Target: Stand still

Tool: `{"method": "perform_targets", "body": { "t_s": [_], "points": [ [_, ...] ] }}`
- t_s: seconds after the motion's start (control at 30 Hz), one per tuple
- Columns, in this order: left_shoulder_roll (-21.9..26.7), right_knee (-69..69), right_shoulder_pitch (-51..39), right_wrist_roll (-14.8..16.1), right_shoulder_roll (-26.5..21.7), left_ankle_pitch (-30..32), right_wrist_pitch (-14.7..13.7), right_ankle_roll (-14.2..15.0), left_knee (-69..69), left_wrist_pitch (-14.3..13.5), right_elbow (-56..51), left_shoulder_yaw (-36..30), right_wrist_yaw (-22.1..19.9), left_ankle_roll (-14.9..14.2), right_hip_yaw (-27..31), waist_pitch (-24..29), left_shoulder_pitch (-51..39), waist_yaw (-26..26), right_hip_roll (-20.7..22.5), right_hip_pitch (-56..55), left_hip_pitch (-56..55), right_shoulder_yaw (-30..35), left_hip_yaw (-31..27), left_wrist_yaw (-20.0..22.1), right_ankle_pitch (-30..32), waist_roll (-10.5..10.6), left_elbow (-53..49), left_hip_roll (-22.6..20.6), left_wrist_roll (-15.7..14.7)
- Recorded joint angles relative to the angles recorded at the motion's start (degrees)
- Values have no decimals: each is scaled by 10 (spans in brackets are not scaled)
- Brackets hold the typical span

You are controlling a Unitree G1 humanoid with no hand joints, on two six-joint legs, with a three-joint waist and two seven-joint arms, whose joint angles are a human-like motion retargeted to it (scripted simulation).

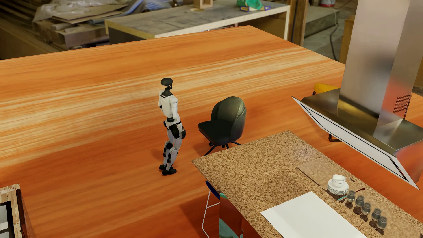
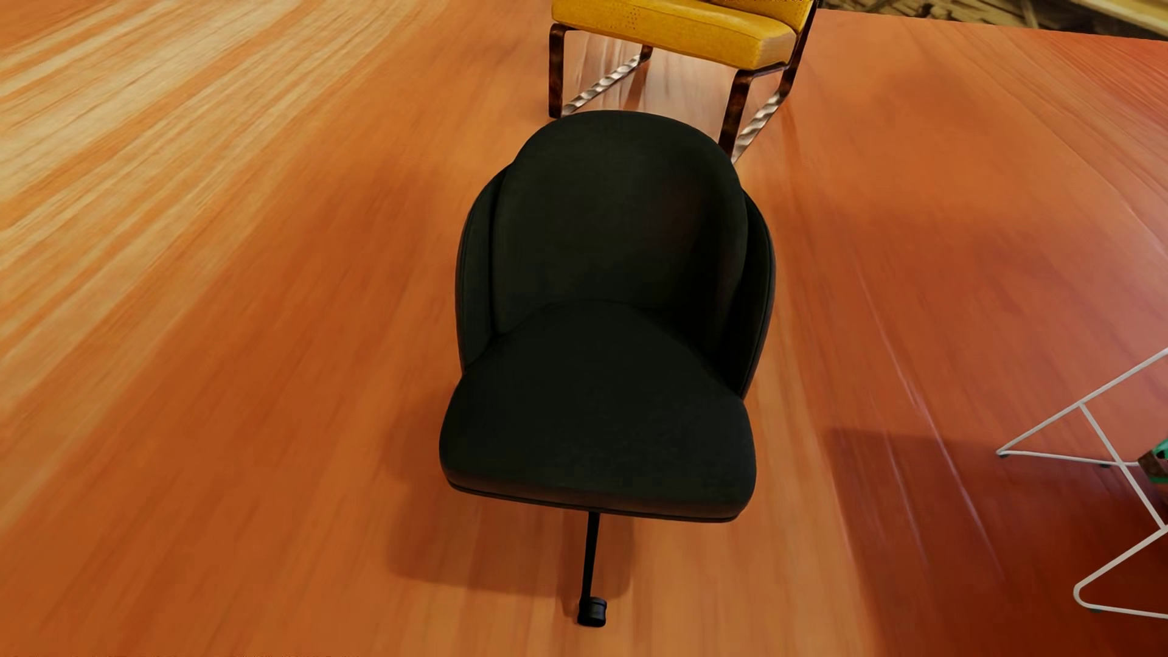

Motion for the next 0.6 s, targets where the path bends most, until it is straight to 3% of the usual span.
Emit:
{"method": "perform_targets", "body": {
  "t_s": [0.6],
  "points": [
    [-1, 5, 1, 0, 1, 6, 0, 0, -1, 0, 2, 8, 0, 0, 0, 1, 4, 1, 0, 0, 3, -8, 0, 0, 0, 0, -2, 2, 0]
  ]
}}
